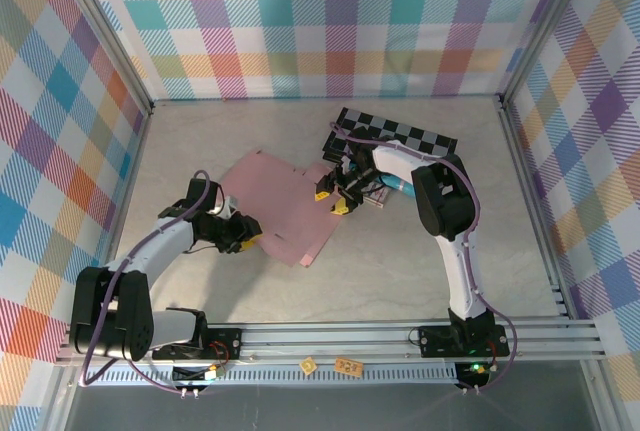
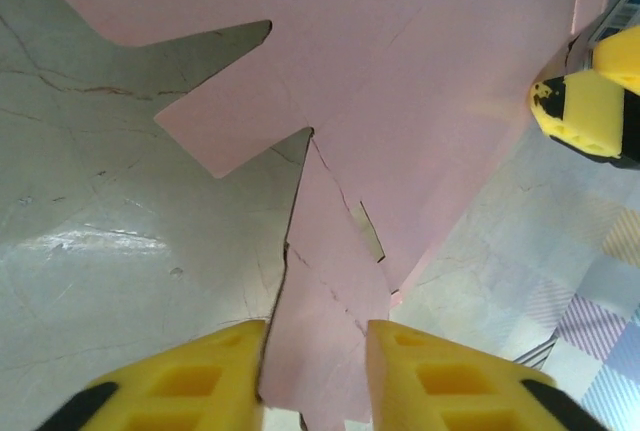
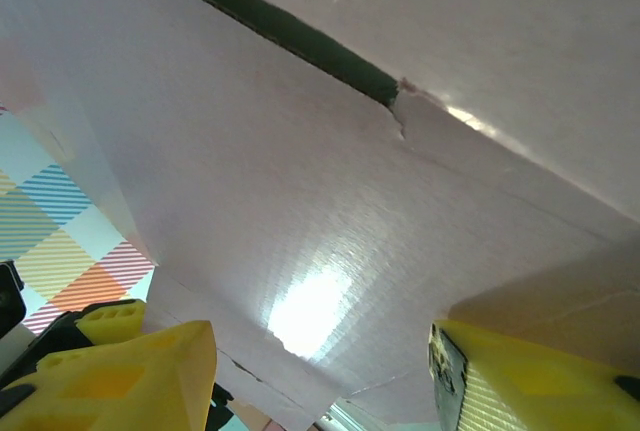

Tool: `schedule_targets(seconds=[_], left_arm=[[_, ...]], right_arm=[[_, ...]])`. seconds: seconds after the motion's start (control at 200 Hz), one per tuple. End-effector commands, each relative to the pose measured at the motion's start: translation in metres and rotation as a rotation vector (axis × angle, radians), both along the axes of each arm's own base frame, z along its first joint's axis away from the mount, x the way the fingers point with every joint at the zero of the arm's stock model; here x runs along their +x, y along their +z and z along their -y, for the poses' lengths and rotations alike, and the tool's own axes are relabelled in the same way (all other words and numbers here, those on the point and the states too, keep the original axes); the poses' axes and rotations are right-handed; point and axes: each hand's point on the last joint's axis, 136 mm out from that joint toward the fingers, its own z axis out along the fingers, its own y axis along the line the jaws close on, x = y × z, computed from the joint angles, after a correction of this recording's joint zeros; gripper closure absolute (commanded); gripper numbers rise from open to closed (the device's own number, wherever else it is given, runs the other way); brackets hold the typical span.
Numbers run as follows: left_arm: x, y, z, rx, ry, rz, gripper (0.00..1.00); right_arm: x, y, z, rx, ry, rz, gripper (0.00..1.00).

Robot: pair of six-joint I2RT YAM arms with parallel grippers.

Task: Fold the paper box

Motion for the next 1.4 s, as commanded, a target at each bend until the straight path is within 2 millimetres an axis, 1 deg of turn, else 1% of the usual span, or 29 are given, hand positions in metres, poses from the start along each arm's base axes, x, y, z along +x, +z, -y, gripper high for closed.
schedule_targets(seconds=[0.0,0.08,0.135,0.18,0.225,0.31,0.38,0.43,0.48,0.485,0.495,0.52,0.575,0.64,0.7,0.735,0.75,0.775,0.83,0.85,0.87,0.95,1.03,1.075,1.165,1.21,1.3,1.395], left_arm=[[0.001,0.0,0.008,-0.033,-0.015,0.0,0.79],[0.002,0.0,0.007,-0.031,-0.002,0.004,0.91],[0.005,0.002,0.006,-0.028,0.017,0.005,1.0],[0.009,0.006,0.005,-0.027,0.036,0.011,1.0],[0.015,0.014,0.005,-0.032,0.06,0.029,1.0],[0.032,0.035,0.002,-0.032,0.126,0.071,1.0],[0.046,0.055,-0.003,-0.036,0.204,0.098,1.0],[0.054,0.069,-0.007,-0.041,0.268,0.11,1.0],[0.061,0.081,-0.01,-0.047,0.322,0.113,1.0],[0.061,0.082,-0.01,-0.049,0.325,0.115,1.0],[0.063,0.084,-0.011,-0.05,0.333,0.115,1.0],[0.066,0.092,-0.011,-0.059,0.35,0.122,1.0],[0.075,0.106,-0.011,-0.084,0.381,0.138,1.0],[0.083,0.122,-0.009,-0.123,0.41,0.154,1.0],[0.089,0.132,-0.007,-0.156,0.428,0.165,1.0],[0.093,0.137,-0.005,-0.174,0.438,0.168,1.0],[0.093,0.138,-0.005,-0.179,0.441,0.169,1.0],[0.095,0.141,-0.004,-0.191,0.444,0.172,1.0],[0.098,0.144,-0.003,-0.208,0.452,0.171,1.0],[0.098,0.145,-0.002,-0.214,0.452,0.173,1.0],[0.099,0.146,-0.002,-0.219,0.453,0.173,1.0],[0.1,0.15,-0.001,-0.235,0.46,0.173,1.0],[0.1,0.153,0.001,-0.244,0.456,0.173,1.0],[0.1,0.155,0.001,-0.246,0.453,0.176,1.0],[0.101,0.157,0.001,-0.251,0.452,0.178,1.0],[0.101,0.157,0.002,-0.256,0.454,0.179,1.0],[0.101,0.158,0.003,-0.263,0.453,0.179,1.0],[0.102,0.16,0.002,-0.263,0.451,0.183,1.0]], right_arm=[[0.007,-0.004,0.003,-0.005,0.0,0.014,0.41],[0.008,-0.001,0.003,-0.001,-0.005,0.02,0.42],[0.009,0.005,0.002,0.008,-0.011,0.029,0.42],[0.011,0.013,0.0,0.018,-0.019,0.039,0.42],[0.015,0.026,-0.002,0.033,-0.03,0.061,0.42],[0.022,0.057,-0.003,0.05,-0.053,0.119,0.39],[0.028,0.083,0.0,0.048,-0.084,0.182,0.37],[0.033,0.104,0.005,0.043,-0.124,0.227,0.36],[0.035,0.118,0.01,0.038,-0.162,0.259,0.35],[0.035,0.122,0.011,0.04,-0.17,0.263,0.35],[0.036,0.122,0.011,0.038,-0.175,0.264,0.35],[0.037,0.133,0.015,0.04,-0.202,0.287,0.35],[0.037,0.144,0.023,0.031,-0.261,0.304,0.34],[0.036,0.152,0.033,0.03,-0.348,0.306,0.32],[0.031,0.152,0.038,0.048,-0.433,0.276,0.3],[0.03,0.155,0.037,0.099,-0.485,0.271,0.28],[0.028,0.153,0.037,0.107,-0.497,0.259,0.28],[0.029,0.156,0.034,0.15,-0.523,0.262,0.27],[0.026,0.151,0.031,0.204,-0.577,0.24,0.23],[0.028,0.154,0.028,0.233,-0.593,0.244,0.21],[0.028,0.15,0.026,0.256,-0.607,0.233,0.19],[0.032,0.147,0.013,0.312,-0.615,0.194,0.18],[0.037,0.139,0.0,0.332,-0.623,0.155,0.19],[0.04,0.136,-0.004,0.338,-0.637,0.144,0.19],[0.056,0.128,-0.011,0.359,-0.672,0.12,0.19],[0.061,0.121,-0.015,0.362,-0.682,0.096,0.21],[0.071,0.113,-0.025,0.385,-0.692,0.07,0.25],[0.074,0.106,-0.033,0.38,-0.685,0.052,0.3]])
